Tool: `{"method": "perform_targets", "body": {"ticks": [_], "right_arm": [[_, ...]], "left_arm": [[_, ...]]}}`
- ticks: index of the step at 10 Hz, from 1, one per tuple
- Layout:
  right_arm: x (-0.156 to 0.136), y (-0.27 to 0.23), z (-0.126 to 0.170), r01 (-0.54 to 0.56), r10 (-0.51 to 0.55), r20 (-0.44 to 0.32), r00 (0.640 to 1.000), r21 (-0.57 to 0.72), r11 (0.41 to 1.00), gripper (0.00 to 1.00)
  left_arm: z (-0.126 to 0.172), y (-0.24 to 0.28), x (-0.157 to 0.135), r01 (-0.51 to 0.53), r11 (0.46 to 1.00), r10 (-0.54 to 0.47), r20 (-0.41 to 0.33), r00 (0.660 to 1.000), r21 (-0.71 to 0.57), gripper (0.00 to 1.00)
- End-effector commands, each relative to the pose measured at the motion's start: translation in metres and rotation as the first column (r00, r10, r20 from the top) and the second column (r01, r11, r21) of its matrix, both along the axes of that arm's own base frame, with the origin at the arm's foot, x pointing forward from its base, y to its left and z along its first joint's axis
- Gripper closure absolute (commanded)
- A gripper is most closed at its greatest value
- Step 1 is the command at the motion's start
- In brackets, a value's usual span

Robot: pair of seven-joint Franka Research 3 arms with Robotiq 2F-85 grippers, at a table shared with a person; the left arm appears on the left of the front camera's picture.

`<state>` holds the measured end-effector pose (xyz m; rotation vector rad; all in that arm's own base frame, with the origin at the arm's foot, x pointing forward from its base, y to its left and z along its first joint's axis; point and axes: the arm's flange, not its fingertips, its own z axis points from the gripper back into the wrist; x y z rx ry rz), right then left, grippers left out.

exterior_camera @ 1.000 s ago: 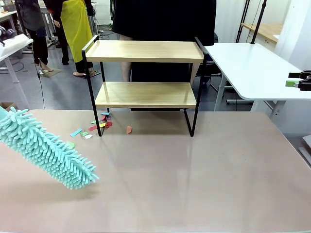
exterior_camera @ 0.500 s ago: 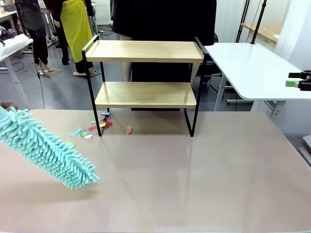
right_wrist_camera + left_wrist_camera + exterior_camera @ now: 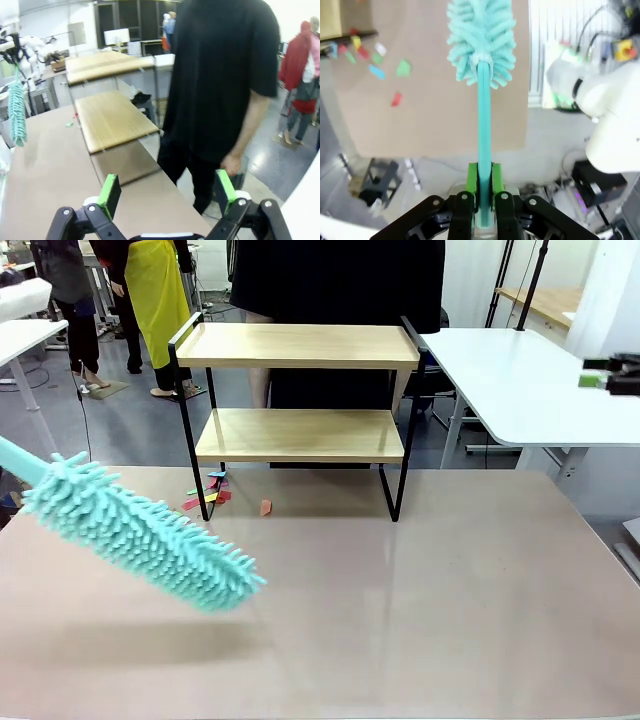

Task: Clean the shelf.
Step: Hand the Duster back to the human.

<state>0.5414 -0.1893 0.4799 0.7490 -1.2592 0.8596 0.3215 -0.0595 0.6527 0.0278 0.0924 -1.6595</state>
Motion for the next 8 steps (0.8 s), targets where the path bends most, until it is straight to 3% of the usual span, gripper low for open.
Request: {"method": "perform_targets", "body": {"ticks": [1, 4, 6, 8], "right_arm": [[-0.017, 0.047, 0.034, -0.126, 0.127, -0.043, 0.991, 0.021, 0.992, 0.0], [-0.052, 0.12, 0.051, -0.327, 0.336, -0.119, 0.934, 0.085, 0.941, 0.0], [-0.084, 0.165, 0.041, -0.388, 0.398, -0.124, 0.909, 0.097, 0.916, 0.0], [-0.108, 0.19, 0.034, -0.43, 0.443, -0.108, 0.89, 0.125, 0.894, 0.0]], "left_arm": [[-0.018, -0.003, 0.003, 0.009, 0.989, -0.003, 0.04, 0.999, -0.147, 0.86], [-0.047, -0.023, 0.013, -0.009, 0.909, 0.063, 0.117, 0.991, -0.416, 0.86], [-0.077, -0.042, 0.017, 0.038, 0.83, 0.051, 0.144, 0.988, -0.557, 0.86], [-0.105, -0.049, 0.017, 0.086, 0.788, 0.042, 0.193, 0.98, -0.61, 0.86]]}}
